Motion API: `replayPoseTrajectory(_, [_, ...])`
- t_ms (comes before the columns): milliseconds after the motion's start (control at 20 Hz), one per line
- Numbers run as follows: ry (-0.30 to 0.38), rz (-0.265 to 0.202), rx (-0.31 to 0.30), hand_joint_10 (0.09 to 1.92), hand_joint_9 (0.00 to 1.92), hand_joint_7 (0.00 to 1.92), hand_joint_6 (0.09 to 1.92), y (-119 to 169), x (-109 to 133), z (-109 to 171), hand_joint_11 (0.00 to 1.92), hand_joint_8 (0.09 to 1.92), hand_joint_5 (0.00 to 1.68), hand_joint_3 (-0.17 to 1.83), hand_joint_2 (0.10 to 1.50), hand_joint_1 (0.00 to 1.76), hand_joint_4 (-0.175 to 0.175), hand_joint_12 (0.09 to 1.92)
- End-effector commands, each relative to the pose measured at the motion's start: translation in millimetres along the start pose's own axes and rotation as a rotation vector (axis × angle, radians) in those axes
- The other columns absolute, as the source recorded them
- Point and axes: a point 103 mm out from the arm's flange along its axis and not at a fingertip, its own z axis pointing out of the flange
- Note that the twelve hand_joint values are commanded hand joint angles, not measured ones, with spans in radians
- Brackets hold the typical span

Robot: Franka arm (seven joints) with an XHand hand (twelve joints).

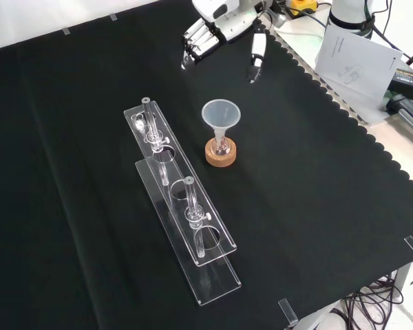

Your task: Pick up the weighing funnel.

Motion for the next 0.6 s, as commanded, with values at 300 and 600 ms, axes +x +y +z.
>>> replayPoseTrajectory(300, [0.066, 0.026, 0.036, 0.75, 0.21, 0.00, 0.09, 13, -85, 6, 0.14, 0.56, 0.23, 0.15, 0.75, 0.53, -0.042, 1.47])
replayPoseTrajectory(600, [0.070, 0.024, 0.048, 0.71, 0.34, 0.10, 0.09, 32, -121, 26, 0.20, 0.66, 0.32, 0.19, 0.78, 0.66, -0.039, 1.42])
